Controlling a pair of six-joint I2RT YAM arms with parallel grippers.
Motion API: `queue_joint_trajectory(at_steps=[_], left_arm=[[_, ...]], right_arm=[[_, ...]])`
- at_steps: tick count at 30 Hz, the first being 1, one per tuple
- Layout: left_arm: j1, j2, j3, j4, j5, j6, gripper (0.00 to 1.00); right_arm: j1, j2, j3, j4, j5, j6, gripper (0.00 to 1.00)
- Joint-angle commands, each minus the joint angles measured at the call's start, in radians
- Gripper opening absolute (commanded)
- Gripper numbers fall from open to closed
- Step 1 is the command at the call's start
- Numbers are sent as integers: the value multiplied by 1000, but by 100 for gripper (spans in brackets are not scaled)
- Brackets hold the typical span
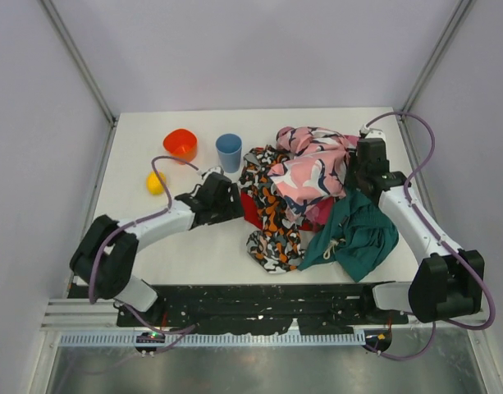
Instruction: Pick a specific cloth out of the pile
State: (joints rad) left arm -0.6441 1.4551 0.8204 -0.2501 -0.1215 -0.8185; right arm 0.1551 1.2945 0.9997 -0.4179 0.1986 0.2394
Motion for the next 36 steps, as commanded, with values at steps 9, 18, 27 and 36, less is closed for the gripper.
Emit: queue_joint_trajectory(at_steps=[9, 18, 27, 36], left_arm=[[29, 422, 302, 66, 117, -88, 44], [18, 467, 344, 198, 308, -64, 0], [-69, 127, 420, 149, 373, 137, 0], [-132, -51, 646, -43, 373, 286, 0]], right_arm=[[-2, -12, -45, 45, -44, -17, 5], [75, -44, -52, 76, -220, -107, 5], [293, 72, 2, -19, 66, -25, 5], [255, 192, 28, -196, 459, 104, 5]])
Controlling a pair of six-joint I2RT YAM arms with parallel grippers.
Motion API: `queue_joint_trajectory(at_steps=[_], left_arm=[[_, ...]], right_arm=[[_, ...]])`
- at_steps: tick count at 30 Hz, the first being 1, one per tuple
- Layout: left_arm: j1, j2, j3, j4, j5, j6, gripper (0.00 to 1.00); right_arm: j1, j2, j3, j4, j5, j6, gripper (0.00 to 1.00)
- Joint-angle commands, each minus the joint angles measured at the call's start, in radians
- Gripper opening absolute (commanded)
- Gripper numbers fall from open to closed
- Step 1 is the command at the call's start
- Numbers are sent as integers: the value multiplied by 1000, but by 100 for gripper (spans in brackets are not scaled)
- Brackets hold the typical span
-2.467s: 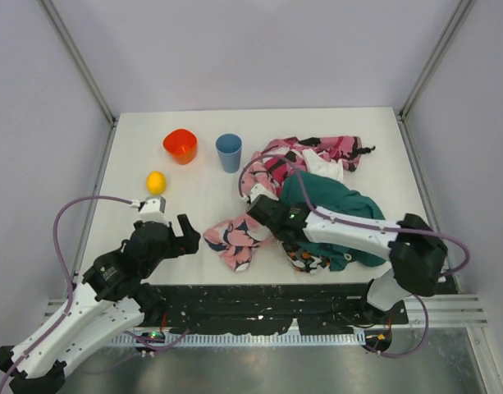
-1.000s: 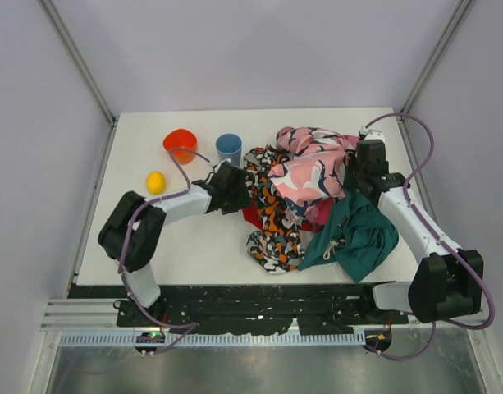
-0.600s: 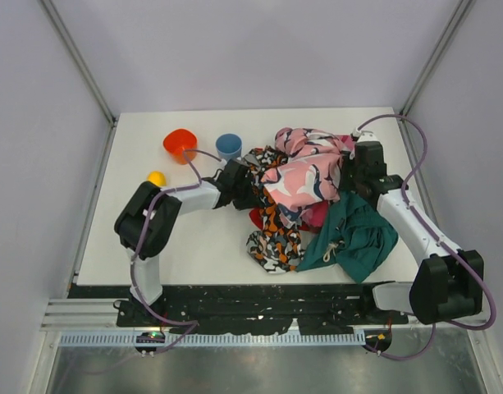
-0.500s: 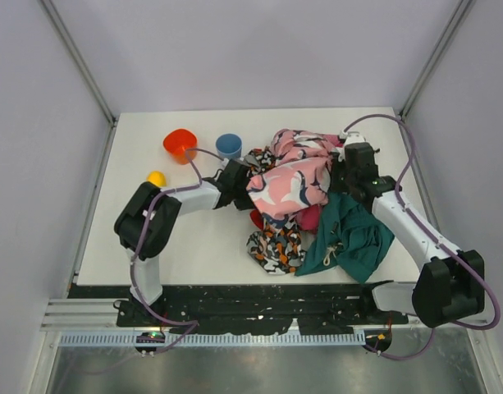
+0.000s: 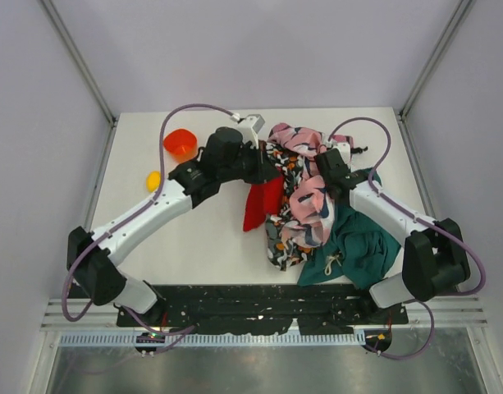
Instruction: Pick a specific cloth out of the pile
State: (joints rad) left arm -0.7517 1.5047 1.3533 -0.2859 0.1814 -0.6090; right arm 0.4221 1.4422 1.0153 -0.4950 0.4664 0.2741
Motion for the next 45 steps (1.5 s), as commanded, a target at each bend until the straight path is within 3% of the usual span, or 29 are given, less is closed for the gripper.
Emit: queue_joint_trajectory(at_steps=[1, 13, 19, 24, 30, 39, 45], left_arm=[[-29, -104, 137, -21, 73, 86, 0], [-35, -18, 627, -271, 128, 193, 0], [-37, -23, 832, -420, 73, 270, 0], [-35, -129, 822, -460, -78, 343, 0], [-28, -256, 773, -473, -360, 437, 0], [54, -316, 794, -539, -530, 494, 0], [71, -354, 684, -518, -540, 480, 0]], right_arm=[[-13, 56, 16, -125, 219, 73, 5], [-57, 220, 71, -175, 317, 105, 5], [-137, 297, 104, -215, 383, 108, 5], [-189, 345, 120, -247, 454, 102, 5], [-204, 395, 132, -232, 445, 86, 5], [-209, 411, 126, -214, 436, 82, 6], [-207, 360, 105, -198, 420, 85, 6]])
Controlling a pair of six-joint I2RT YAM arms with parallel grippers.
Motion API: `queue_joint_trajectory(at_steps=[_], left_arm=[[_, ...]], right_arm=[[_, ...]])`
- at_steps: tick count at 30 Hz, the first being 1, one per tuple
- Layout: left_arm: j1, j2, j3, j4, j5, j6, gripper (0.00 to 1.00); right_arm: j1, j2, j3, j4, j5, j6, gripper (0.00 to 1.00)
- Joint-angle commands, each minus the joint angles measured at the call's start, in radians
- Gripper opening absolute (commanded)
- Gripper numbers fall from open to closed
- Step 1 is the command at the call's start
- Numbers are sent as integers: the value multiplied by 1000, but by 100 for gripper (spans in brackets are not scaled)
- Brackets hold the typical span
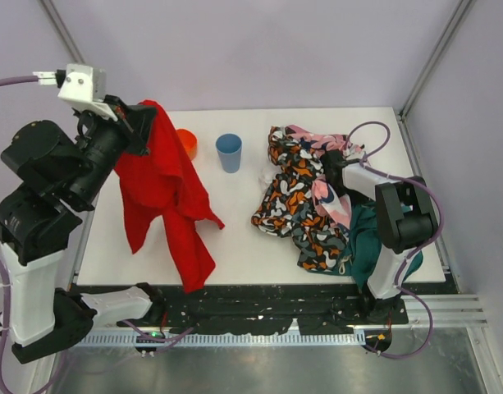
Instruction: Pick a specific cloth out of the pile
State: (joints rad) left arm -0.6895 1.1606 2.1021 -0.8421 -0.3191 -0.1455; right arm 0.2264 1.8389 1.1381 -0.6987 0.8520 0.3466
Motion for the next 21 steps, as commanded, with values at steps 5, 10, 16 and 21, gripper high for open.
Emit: queue_joint_trajectory(at_steps=[5, 10, 16, 21], left_arm=[[19, -53, -177, 86, -35, 1, 0], [21, -35, -159, 89, -2, -12, 0], [25, -45, -246, 112, -3, -29, 0], [59, -142, -538, 192, -15, -113, 0]], right_arm=[[-12, -124, -24, 8, 1, 8, 8], [-12, -203, -21, 8, -59, -9, 17], [-9, -303, -31, -27, -88, -38, 23], [2, -421, -58, -4, -243, -107, 34]])
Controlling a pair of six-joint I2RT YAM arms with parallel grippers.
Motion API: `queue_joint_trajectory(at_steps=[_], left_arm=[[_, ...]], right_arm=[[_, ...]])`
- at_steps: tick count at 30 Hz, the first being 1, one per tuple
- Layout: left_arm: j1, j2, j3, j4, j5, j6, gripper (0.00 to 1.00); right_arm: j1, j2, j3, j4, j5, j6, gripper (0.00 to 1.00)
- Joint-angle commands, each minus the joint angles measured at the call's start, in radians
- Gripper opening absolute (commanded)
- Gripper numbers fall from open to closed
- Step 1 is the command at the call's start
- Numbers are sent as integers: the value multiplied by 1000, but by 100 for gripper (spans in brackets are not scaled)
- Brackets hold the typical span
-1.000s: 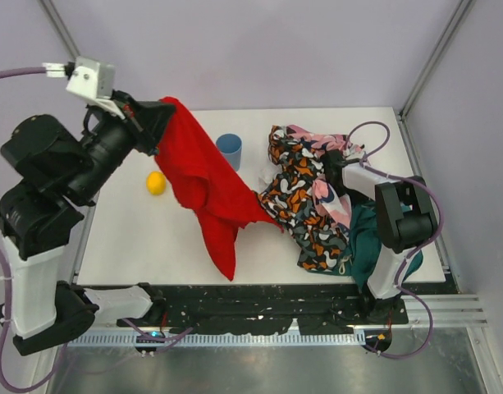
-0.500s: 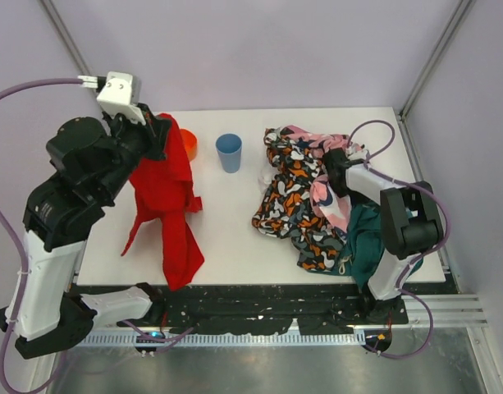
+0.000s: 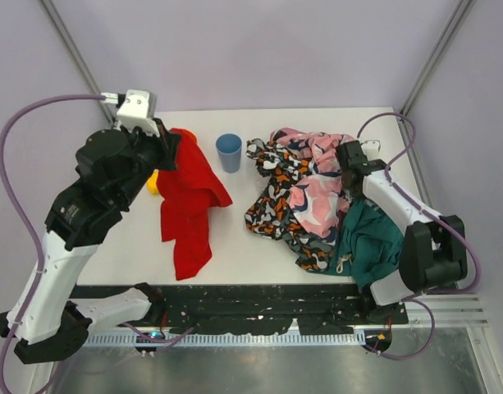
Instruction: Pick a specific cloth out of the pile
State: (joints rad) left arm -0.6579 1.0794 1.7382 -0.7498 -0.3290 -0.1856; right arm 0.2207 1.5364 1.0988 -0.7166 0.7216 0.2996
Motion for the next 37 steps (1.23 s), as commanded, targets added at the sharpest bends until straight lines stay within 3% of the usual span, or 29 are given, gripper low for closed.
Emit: queue_joint_trajectory(at_steps=[1, 4, 5, 10, 12, 13, 15, 16, 17, 18, 21, 26, 32, 37], left_arm=[[44, -88, -239, 116, -7, -103, 0], [89, -166, -460, 176, -8, -202, 0], [96, -186, -538, 202, -1, -221, 0], [103, -230, -833, 227, 16, -327, 0], [110, -222, -914, 201, 21, -382, 0], [112, -213, -952, 188, 18, -399, 1], [115, -196, -1020, 190, 24, -434, 29], [121, -188, -1046, 193, 39, -451, 54], [122, -181, -1055, 187, 57, -463, 92], [121, -177, -1053, 176, 73, -463, 99], [122, -211, -982, 92, 39, -462, 100], [122, -430, -872, 35, 21, -440, 100], [122, -677, -876, 12, -18, -431, 100], [121, -742, -878, -48, -45, -439, 100]], right_arm=[[9, -158, -25, 26, -179, -80, 40], [9, -231, -43, 65, -296, -105, 49], [9, -266, -45, 75, -348, -112, 58], [9, -381, -37, 80, -513, -117, 71], [9, -436, -48, 88, -556, -108, 96], [9, -453, -53, 95, -565, -106, 95], [9, -515, -73, 114, -573, -85, 95], [11, -559, -88, 121, -565, -61, 95], [9, -579, -108, 140, -561, -50, 95], [9, -620, -119, 153, -550, -28, 95], [9, -709, -149, 186, -522, -11, 95], [9, -834, -186, 209, -522, -2, 95], [9, -937, -232, 212, -478, -7, 95], [9, -967, -254, 244, -497, -11, 95]])
